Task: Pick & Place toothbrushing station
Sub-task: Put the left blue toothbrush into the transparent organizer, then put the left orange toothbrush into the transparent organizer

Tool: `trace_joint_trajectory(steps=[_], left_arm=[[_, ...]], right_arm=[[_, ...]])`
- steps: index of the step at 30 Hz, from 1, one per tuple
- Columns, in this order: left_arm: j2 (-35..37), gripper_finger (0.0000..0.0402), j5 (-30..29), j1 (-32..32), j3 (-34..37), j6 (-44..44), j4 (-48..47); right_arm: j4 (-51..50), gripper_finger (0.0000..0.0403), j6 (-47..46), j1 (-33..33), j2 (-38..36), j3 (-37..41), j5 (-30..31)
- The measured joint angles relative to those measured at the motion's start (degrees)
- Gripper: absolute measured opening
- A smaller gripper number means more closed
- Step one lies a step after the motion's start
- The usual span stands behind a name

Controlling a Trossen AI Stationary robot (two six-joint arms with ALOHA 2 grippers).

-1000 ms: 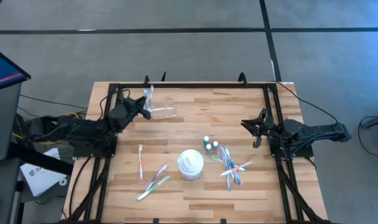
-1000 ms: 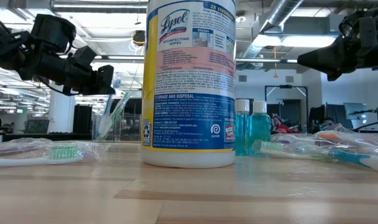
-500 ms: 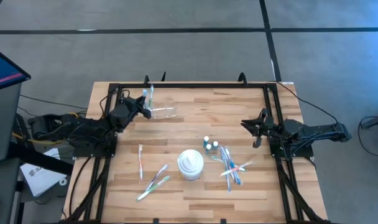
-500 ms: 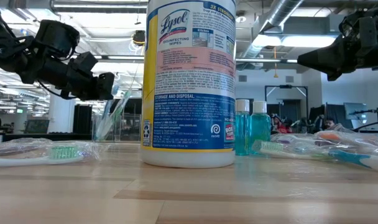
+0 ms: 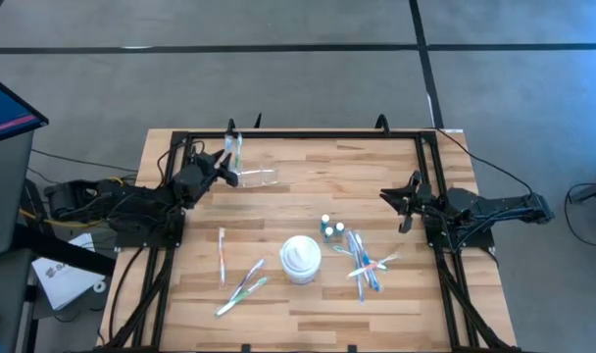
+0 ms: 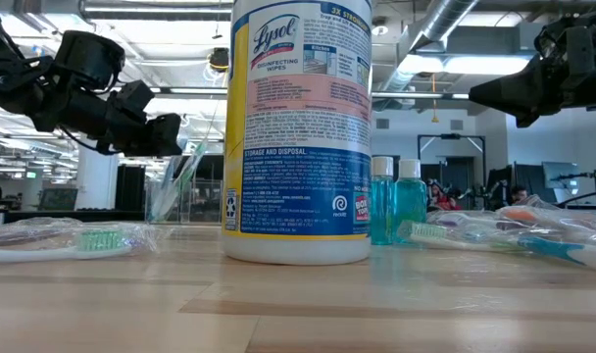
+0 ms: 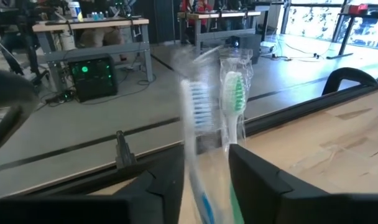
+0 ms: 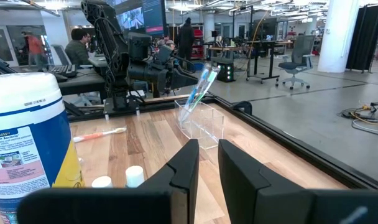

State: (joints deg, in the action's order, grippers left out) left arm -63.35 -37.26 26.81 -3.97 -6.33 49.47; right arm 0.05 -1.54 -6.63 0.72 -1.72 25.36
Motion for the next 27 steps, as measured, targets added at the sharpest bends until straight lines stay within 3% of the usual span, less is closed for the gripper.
trace_joint_trajectory(steps=[12, 17, 27], left_arm=[[2.3, 0.0197, -2.0, -2.0, 0.0, 2.0, -0.1], [7.0, 0.0205, -2.5, -6.5, 0.0, 5.4, -0.6], [15.5, 0.0194, -10.1, -20.3, 0.0, 7.8, -9.2]], right_arm=[[0.0, 0.0054, 0.0, 0.0, 0.0, 0.0, 0.0], [0.0, 0.0054, 0.0, 0.0, 0.0, 0.0, 0.0], [0.0, 0.0054, 0.0, 0.0, 0.0, 0.0, 0.0]])
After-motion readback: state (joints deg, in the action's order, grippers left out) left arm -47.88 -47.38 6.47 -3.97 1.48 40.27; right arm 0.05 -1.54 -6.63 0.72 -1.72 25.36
